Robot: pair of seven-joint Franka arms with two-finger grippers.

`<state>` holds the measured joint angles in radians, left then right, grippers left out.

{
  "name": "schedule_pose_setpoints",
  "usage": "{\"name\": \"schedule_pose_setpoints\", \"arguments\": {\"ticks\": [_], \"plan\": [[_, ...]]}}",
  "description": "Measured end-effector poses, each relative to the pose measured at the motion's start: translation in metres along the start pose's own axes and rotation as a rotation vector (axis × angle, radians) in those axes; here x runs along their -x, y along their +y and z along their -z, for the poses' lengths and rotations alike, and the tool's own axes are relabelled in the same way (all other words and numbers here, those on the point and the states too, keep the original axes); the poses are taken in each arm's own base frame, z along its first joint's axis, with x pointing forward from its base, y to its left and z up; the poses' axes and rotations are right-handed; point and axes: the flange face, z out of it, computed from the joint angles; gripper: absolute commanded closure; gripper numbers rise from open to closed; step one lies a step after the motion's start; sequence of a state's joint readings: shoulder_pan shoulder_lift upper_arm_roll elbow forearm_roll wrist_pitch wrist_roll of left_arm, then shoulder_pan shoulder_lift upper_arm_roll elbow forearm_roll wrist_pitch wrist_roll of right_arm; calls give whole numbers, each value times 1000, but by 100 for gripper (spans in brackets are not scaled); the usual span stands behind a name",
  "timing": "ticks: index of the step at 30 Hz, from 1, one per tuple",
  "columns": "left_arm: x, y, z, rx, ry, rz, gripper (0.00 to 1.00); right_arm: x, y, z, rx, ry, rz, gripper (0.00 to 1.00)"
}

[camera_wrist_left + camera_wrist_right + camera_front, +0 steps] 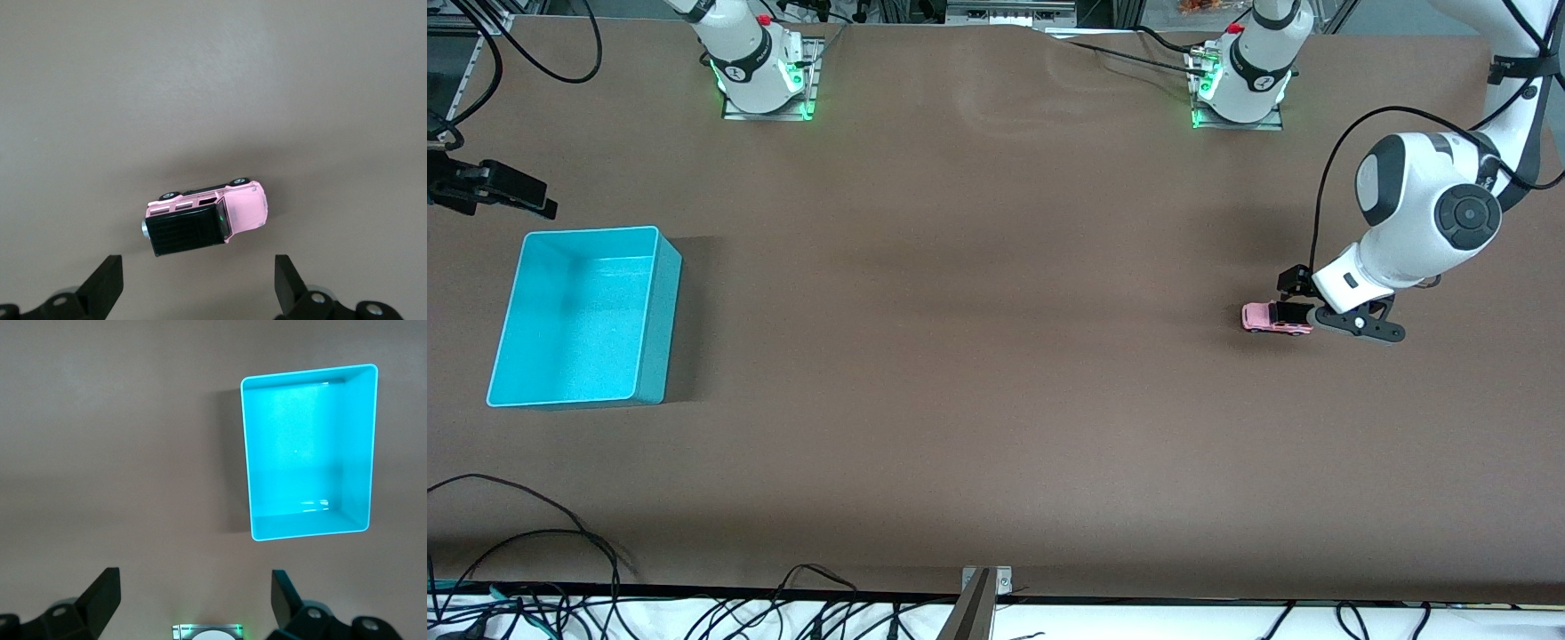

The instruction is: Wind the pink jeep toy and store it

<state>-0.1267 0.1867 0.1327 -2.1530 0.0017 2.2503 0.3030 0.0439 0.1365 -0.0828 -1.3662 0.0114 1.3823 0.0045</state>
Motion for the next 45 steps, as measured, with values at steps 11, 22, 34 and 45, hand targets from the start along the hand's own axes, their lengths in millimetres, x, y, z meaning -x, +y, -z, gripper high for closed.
{"name": "schedule_pose_setpoints", "arguments": {"ticks": [11,22,34,45], "plan": [[3,-16,-32,-10,8,-406,0,0,0,0,0,0,1,0],[12,-14,-69,-42,29,-872,0,0,0,0,0,0,0,0],[13,-13,-99,-62,34,-1170,0,-1,0,-1,0,-2,0,0],[17,-15,-125,-23,76,-1253,23,-1,0,-1,0,-3,0,0]]}}
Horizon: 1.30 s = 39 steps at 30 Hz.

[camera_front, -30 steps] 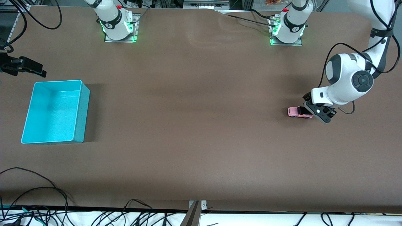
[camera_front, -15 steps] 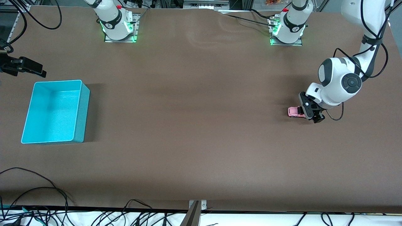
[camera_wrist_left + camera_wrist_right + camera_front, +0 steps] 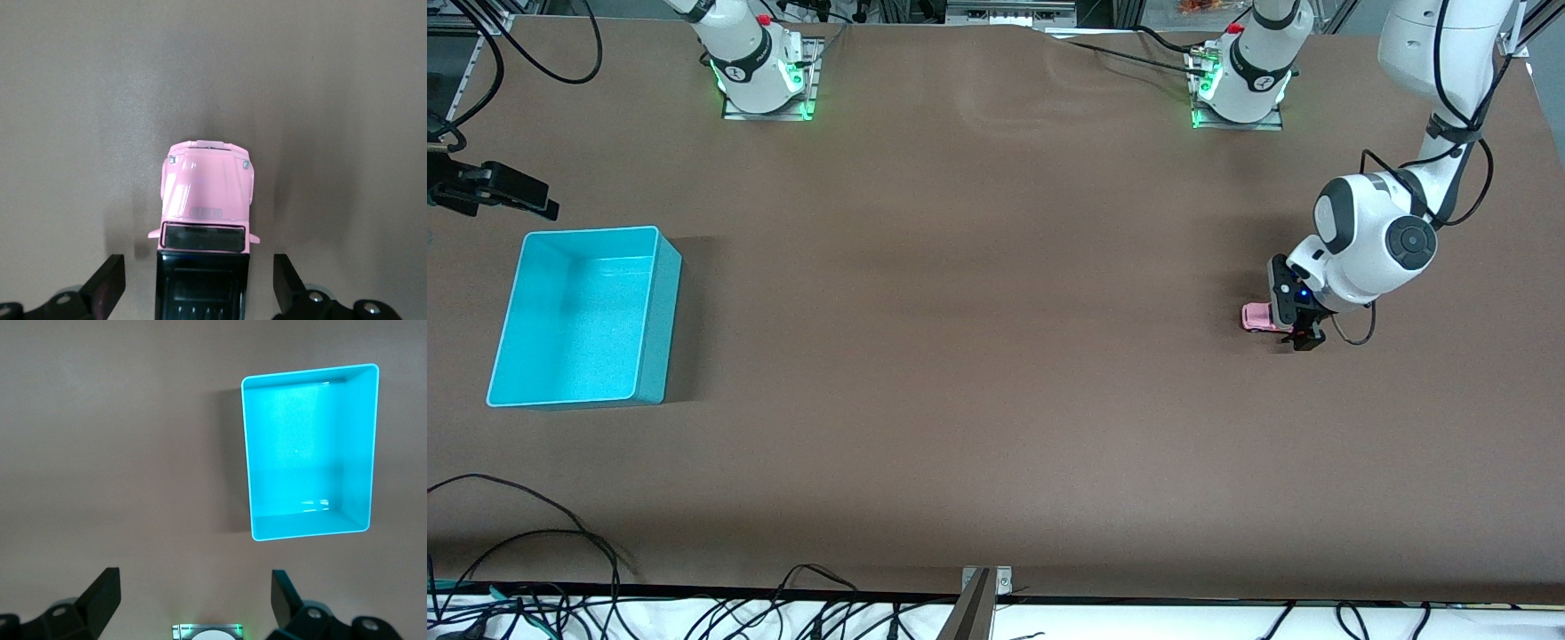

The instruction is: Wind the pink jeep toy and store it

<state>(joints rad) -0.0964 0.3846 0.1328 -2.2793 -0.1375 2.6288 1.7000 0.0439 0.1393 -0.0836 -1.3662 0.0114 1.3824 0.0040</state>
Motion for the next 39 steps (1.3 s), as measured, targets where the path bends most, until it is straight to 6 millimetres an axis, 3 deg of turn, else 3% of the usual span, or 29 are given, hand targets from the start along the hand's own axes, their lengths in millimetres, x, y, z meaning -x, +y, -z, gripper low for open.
{"name": "schedule_pose_setpoints", "arguments": {"ticks": [4,6,10,11,14,29,39], "plan": [[0,-1,0,-3,0,-8,23,0,0,0,0,0,0,0],[0,-1,1,-5,-1,-13,28,0,0,0,0,0,0,0],[-1,-3,2,-10,0,-22,85,0,0,0,0,0,1,0],[-1,-3,3,-12,0,-29,92,0,-1,0,0,-1,1,0],[-2,-4,5,-16,0,-44,100,0,-1,-1,0,-1,1,0],[-7,-9,18,-42,6,-29,100,-3,-1,-1,0,10,1,0],[-51,-8,18,-33,22,8,100,-4,-1,-1,0,15,1,0]]}}
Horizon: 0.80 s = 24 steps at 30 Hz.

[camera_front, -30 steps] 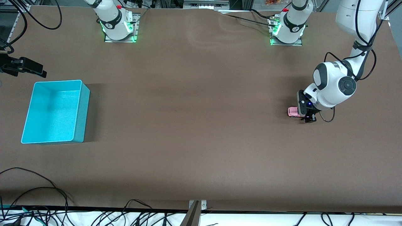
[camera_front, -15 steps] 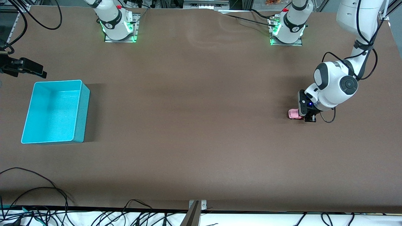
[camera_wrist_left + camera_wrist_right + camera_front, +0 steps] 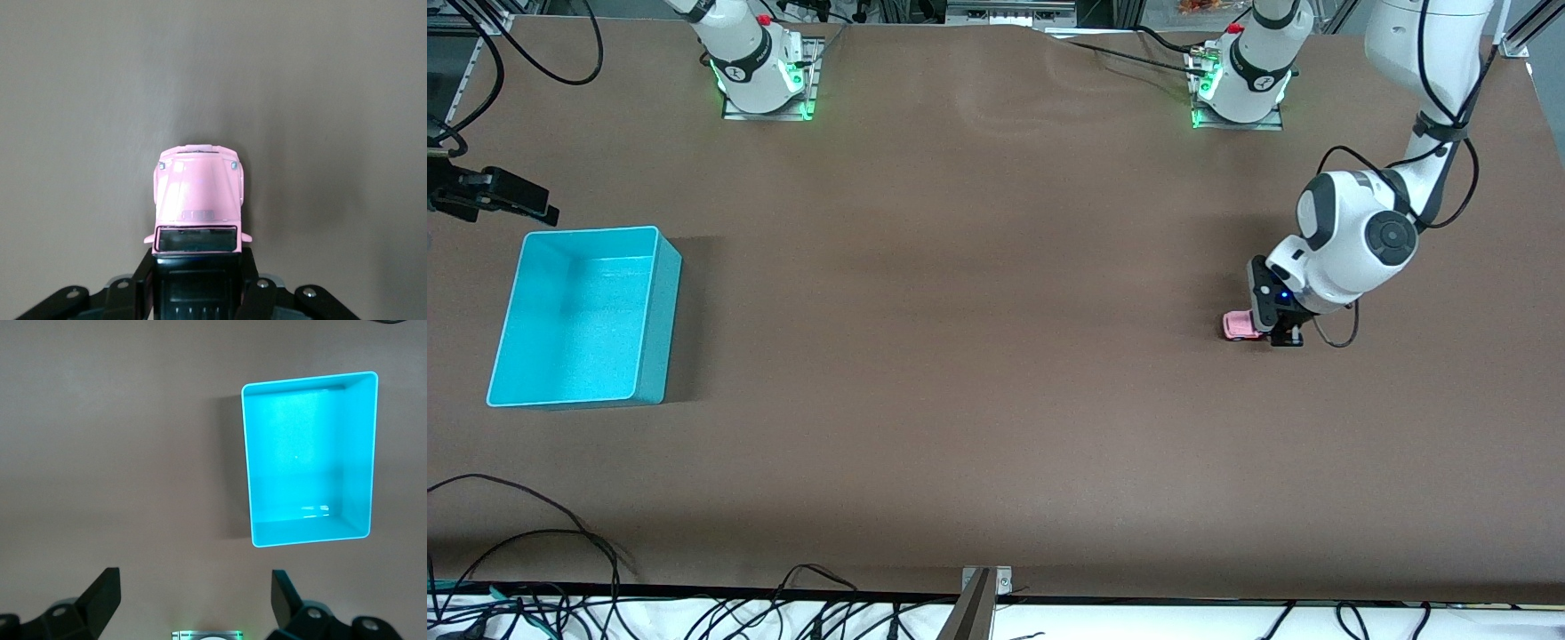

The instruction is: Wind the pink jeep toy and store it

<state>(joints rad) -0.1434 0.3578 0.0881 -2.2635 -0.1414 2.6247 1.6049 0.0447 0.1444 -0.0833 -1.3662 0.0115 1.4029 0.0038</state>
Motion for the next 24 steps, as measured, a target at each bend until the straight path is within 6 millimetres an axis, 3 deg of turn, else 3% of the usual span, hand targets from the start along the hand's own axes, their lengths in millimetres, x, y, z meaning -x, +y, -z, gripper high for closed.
{"name": "schedule_pose_setpoints", "arguments": {"ticks": [8,24], "plan": [[-7,5,-14,31,-4,-6,100,0,0,0,0,0,1,0],[-3,5,-15,32,-6,-3,100,0,0,0,0,0,2,0]]}}
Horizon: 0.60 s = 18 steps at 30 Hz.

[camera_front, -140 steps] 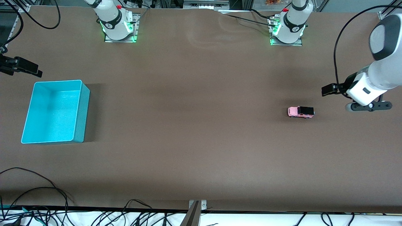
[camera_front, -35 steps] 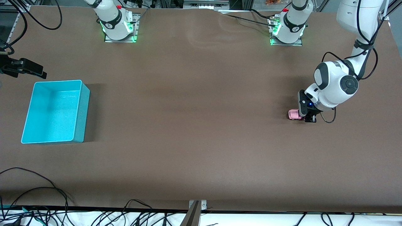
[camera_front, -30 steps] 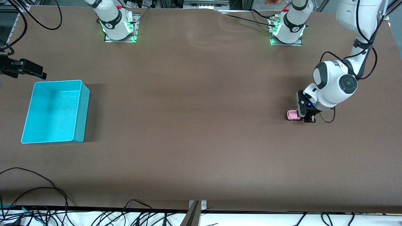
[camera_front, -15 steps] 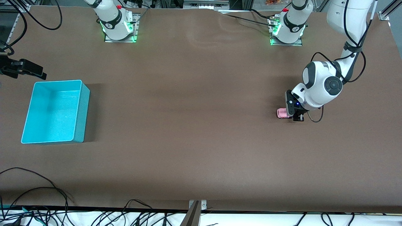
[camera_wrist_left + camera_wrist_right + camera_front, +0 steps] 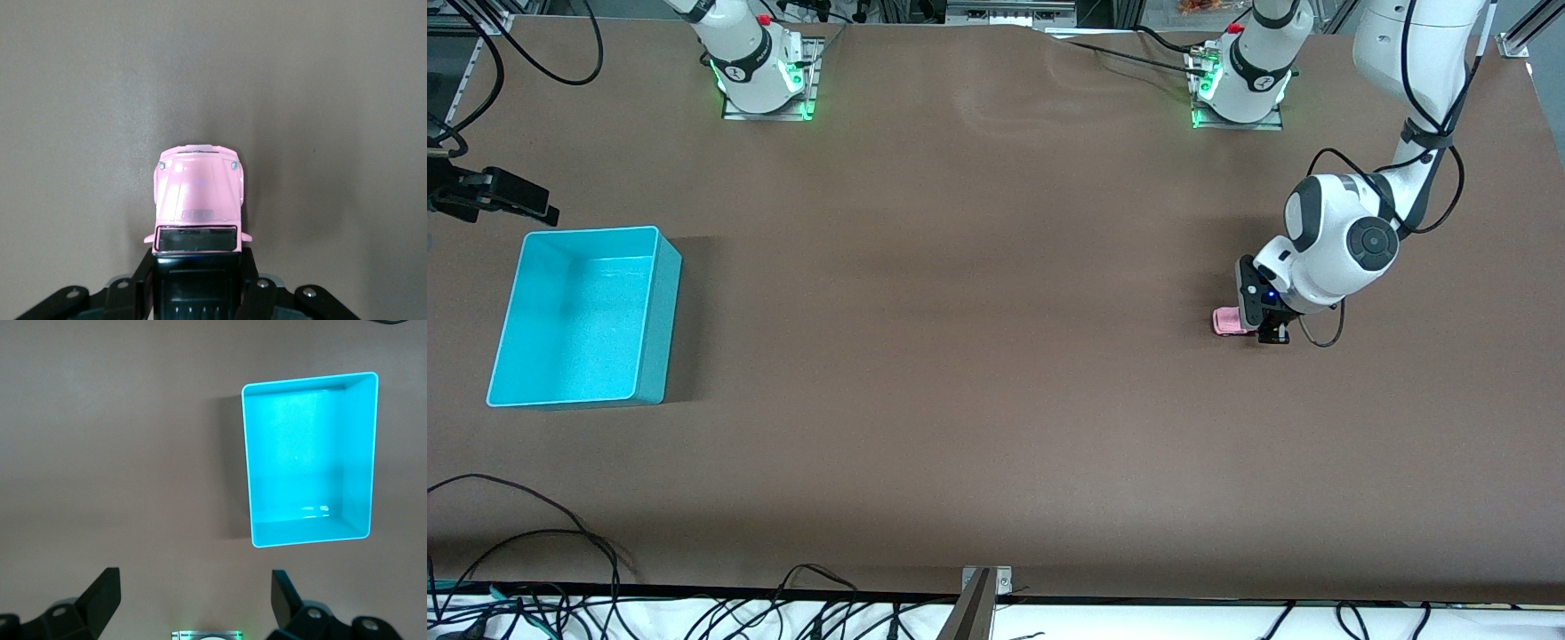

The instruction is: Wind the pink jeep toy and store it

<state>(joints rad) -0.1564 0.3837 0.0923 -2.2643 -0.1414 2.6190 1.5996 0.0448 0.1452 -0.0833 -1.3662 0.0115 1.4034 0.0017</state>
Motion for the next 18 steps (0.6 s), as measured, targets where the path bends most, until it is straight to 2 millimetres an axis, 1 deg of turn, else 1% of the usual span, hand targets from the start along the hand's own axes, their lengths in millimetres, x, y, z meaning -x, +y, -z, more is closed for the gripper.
{"name": "schedule_pose_setpoints", "arguments": {"ticks": [5,14,18], "plan": [[8,0,0,0,-4,-1,100,-1,-2,-2,-4,-4,4,0],[35,-1,1,2,-11,25,100,-3,-6,-5,-16,-8,10,0],[52,-1,2,2,-15,46,100,-3,-7,-5,-17,-8,12,0]]}}
